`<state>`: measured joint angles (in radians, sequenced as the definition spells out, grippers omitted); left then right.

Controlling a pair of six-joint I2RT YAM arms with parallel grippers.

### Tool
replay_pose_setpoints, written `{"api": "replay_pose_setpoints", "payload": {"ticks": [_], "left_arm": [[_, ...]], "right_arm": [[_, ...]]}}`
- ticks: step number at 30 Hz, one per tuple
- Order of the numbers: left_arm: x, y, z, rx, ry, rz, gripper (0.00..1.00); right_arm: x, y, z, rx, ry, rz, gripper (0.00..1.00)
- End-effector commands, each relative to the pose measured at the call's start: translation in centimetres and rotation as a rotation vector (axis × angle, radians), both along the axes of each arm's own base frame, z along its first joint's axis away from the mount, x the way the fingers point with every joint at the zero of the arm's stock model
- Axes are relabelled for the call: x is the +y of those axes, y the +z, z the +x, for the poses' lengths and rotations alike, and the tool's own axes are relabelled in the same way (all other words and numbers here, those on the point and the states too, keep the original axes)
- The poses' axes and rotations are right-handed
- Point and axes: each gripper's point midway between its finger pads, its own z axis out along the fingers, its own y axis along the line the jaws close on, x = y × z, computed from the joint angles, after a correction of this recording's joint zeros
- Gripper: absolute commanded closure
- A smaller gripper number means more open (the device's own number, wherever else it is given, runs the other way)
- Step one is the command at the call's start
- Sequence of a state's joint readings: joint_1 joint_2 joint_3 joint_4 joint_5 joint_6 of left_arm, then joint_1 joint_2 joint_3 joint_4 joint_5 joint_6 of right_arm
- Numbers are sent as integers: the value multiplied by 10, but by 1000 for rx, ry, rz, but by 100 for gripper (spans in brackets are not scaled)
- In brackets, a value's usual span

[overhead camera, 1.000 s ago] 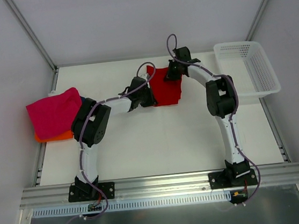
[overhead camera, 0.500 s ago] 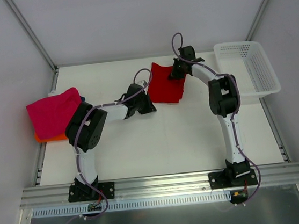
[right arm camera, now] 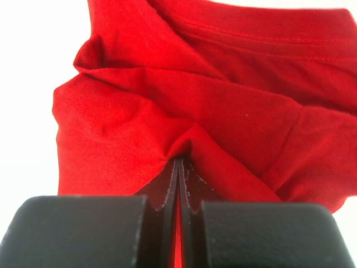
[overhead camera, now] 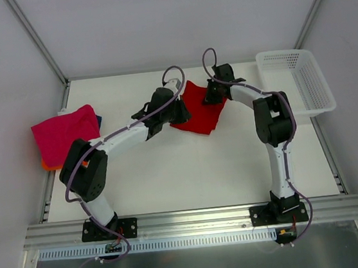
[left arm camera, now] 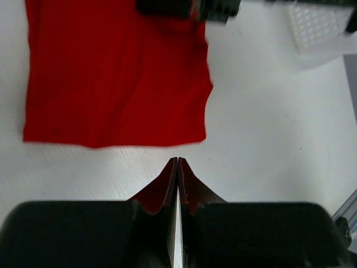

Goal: Fold and stack the t-shirts
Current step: Fold the tshirt

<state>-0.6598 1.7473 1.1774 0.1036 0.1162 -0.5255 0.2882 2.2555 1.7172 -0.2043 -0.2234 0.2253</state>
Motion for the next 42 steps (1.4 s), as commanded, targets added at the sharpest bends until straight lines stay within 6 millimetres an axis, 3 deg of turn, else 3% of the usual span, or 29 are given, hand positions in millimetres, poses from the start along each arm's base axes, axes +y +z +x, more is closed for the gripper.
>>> {"api": "replay_pose_setpoints", "payload": {"ticks": [1,7,12,13,14,19,22,35,42], "left_arm": [[5,56,18,-138,17,7,100],[-1,57,30,-134,11,19,100],[-5,34,32,-88,8,35,100],[-5,26,32,-73,6,44,100],[-6,21,32,-64,5,49,100],[-7,-12,27,9,-1,71,100],[-7,-27,27,35,3,81,100],[-15,-65,37,83,-9,101,100],[-18,-87,52,118,-12,97,100]], "right_arm": [[14,0,-41,37,73,-42,100],[23,-10,-78,59,119,-45,99],[25,0,-107,35,152,-57,100],[24,-7,-121,55,162,-68,99],[23,3,-122,27,160,-65,100],[19,-3,-160,42,183,-89,100],[19,-3,-172,38,194,-100,100],[22,-1,-180,30,201,-105,100],[10,6,-183,1,182,-155,99]]}}
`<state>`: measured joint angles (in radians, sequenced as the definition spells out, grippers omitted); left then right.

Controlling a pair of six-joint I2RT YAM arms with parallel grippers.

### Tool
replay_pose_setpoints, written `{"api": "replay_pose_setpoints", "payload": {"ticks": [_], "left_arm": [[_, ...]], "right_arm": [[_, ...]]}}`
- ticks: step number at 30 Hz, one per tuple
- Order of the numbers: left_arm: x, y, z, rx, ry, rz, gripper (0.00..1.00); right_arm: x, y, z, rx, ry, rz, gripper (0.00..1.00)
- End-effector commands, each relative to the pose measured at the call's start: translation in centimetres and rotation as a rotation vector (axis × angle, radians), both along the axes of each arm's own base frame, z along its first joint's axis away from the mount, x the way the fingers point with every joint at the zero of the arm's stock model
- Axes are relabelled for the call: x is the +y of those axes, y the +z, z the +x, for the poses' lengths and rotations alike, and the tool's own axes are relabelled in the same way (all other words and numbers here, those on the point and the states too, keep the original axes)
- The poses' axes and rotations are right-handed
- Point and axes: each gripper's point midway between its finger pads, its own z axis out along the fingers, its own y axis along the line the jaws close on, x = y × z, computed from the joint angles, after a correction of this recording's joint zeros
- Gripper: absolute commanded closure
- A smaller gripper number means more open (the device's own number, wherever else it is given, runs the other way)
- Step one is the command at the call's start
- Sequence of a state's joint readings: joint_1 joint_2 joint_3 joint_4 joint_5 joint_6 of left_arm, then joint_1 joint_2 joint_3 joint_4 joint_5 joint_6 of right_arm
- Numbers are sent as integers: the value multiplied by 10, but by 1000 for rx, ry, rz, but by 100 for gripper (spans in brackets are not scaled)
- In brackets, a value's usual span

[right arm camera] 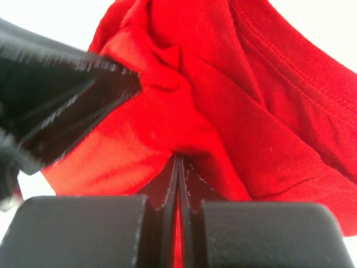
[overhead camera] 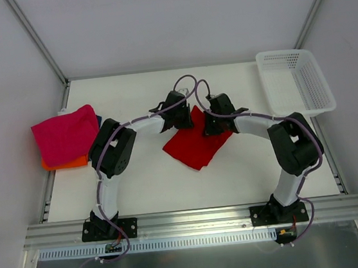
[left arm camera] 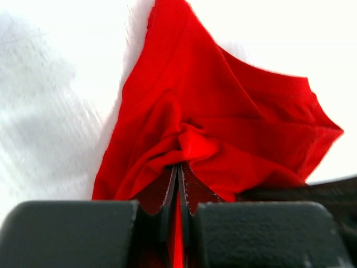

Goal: Fold and stack the t-shirts
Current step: Fold the tshirt

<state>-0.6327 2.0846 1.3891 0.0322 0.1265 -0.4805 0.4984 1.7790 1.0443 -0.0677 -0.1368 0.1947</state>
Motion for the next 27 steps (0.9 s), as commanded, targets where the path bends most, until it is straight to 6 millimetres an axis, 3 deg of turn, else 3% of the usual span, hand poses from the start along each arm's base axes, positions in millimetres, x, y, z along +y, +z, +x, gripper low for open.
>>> {"api": "replay_pose_setpoints", "payload": {"ticks": [1,4,5,8,9,11,13,14,15,16,19,23,27], "left_arm": [[-7,3,16,-14,1,-41,100],[-4,-1,19,-16,15,-29,100],[0,3,20,-34,28,-19,100],[9,20,22,-84,54,1,100],[17,18,22,-93,71,25,100],[26,21,13,-94,82,38,100],[33,19,6,-85,97,47,100],[39,18,-2,-74,106,49,100],[41,17,-7,-67,109,49,100],[43,22,-10,-70,117,36,100],[58,12,-26,-48,151,56,100],[63,16,-39,-55,167,55,100],[62,35,-45,-92,180,34,100]], "right_arm": [[-13,19,-9,-49,4,-49,100],[-18,35,-10,-96,-10,-48,92],[-19,56,-10,-148,-6,-31,85],[-26,82,-18,-220,-22,-25,75],[-30,102,-25,-257,-24,-6,70],[-44,108,-36,-276,-56,-48,63],[-56,124,-47,-320,-90,-50,63],[-63,114,-58,-300,-97,-71,63],[-70,124,-64,-330,-123,-59,63],[-76,113,-73,-312,-130,-72,62],[-95,107,-91,-315,-179,-83,62],[-101,89,-103,-287,-198,-81,62],[-95,81,-105,-303,-203,-17,60]]}}
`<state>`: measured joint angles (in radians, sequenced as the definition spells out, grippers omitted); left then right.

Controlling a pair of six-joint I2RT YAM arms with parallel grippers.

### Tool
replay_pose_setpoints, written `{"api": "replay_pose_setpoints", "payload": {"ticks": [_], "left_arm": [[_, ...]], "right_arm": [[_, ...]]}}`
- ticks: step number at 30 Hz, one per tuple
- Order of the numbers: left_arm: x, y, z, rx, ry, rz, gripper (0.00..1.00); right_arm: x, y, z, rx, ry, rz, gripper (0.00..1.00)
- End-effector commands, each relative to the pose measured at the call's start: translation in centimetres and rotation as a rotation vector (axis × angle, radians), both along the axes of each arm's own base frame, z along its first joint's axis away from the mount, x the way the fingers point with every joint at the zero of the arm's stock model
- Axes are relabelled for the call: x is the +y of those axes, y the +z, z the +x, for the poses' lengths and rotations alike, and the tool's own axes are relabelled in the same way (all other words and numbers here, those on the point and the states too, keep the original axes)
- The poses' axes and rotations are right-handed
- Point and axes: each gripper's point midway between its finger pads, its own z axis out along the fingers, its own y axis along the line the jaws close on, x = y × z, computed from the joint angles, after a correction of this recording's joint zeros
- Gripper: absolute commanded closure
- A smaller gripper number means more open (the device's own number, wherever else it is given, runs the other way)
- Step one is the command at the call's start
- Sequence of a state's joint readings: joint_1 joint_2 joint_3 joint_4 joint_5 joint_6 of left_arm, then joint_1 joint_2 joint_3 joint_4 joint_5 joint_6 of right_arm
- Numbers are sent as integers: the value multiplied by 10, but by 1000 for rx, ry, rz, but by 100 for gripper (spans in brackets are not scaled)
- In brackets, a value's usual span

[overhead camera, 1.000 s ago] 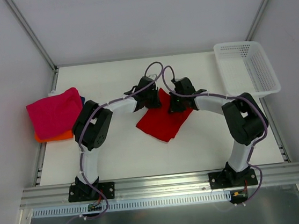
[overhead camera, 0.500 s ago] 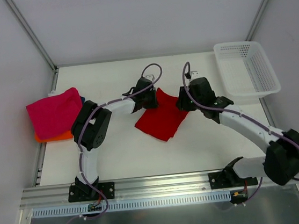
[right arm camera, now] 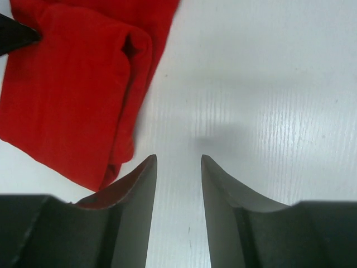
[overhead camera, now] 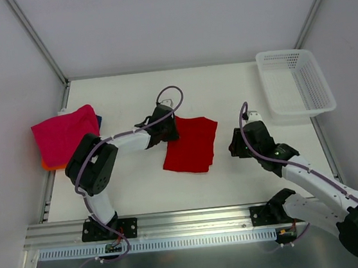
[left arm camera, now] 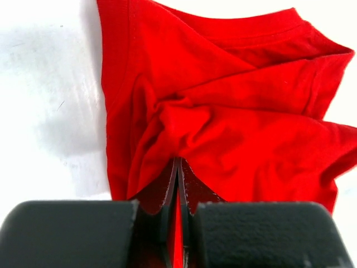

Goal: Fold and stack the t-shirts
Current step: Fold the tshirt

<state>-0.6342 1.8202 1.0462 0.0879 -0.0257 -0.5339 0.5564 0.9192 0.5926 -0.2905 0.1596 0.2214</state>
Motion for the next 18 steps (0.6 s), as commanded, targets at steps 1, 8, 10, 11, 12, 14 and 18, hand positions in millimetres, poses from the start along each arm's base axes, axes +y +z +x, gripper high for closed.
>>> {"api": "replay_pose_setpoints", "payload": {"ticks": [1,8,10,11,12,14,18], "left_arm": [[0,39,3,-95,43,-32,100],[15,119,15,-274,73,-16,98],[22,129,14,-303,88,-9,78],[26,135,13,-322,97,-4,73],[30,129,11,-313,99,7,67],[33,119,8,-285,96,6,61],[39,77,-6,-179,66,-18,61]], "right_arm": [[6,8,4,-59,-27,79,58],[27,0,15,-95,19,167,48],[37,0,24,-111,27,202,47],[40,0,26,-112,31,214,47],[44,1,32,-129,35,240,46],[50,-10,35,-97,35,270,46],[55,-26,40,-67,25,307,46]]}}
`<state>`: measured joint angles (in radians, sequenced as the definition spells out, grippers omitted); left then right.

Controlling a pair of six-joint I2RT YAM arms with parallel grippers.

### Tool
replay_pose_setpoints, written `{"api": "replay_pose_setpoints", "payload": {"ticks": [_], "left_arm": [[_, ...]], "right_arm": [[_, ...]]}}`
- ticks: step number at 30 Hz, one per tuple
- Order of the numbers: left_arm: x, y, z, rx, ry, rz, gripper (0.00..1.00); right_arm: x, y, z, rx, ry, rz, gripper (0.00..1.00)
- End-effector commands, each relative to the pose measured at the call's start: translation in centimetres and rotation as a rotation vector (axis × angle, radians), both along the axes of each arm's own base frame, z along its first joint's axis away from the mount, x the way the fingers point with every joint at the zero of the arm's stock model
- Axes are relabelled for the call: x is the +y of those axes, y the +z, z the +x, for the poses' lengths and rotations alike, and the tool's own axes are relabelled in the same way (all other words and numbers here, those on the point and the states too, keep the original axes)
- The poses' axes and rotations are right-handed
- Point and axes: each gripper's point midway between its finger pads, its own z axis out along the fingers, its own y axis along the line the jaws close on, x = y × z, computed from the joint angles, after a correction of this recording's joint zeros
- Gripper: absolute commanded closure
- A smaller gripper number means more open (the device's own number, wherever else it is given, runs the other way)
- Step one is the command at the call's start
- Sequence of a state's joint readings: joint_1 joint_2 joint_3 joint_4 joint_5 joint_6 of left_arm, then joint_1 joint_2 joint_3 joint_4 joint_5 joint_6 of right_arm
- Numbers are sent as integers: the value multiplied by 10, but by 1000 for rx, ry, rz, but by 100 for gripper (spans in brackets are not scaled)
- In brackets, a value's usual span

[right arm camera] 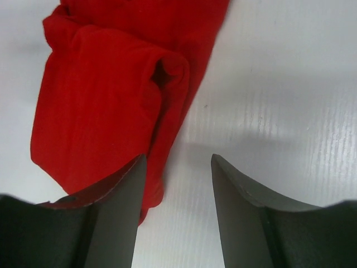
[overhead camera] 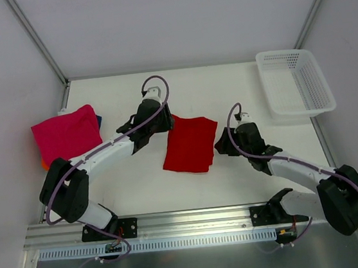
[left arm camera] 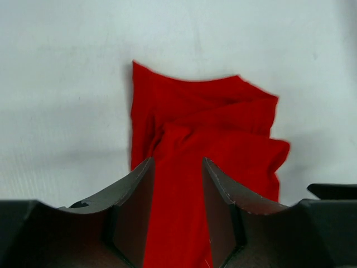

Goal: Fold and stack the t-shirts
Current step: Fold the tshirt

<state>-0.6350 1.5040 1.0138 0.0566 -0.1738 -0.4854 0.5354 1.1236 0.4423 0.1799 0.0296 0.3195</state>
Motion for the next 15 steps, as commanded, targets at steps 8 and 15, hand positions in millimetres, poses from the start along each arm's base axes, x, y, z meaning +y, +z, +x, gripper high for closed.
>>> {"api": "replay_pose_setpoints", "payload": {"ticks": [8,15], "left_arm": [[25,-73,-32,180,-45,-85,51],[22,-79,-46,183,-127,-262,1]], "right_arm": [[-2,-7,3,-7,-40,147,46],[-9,-13,-5,-5,-49,275,42]]}}
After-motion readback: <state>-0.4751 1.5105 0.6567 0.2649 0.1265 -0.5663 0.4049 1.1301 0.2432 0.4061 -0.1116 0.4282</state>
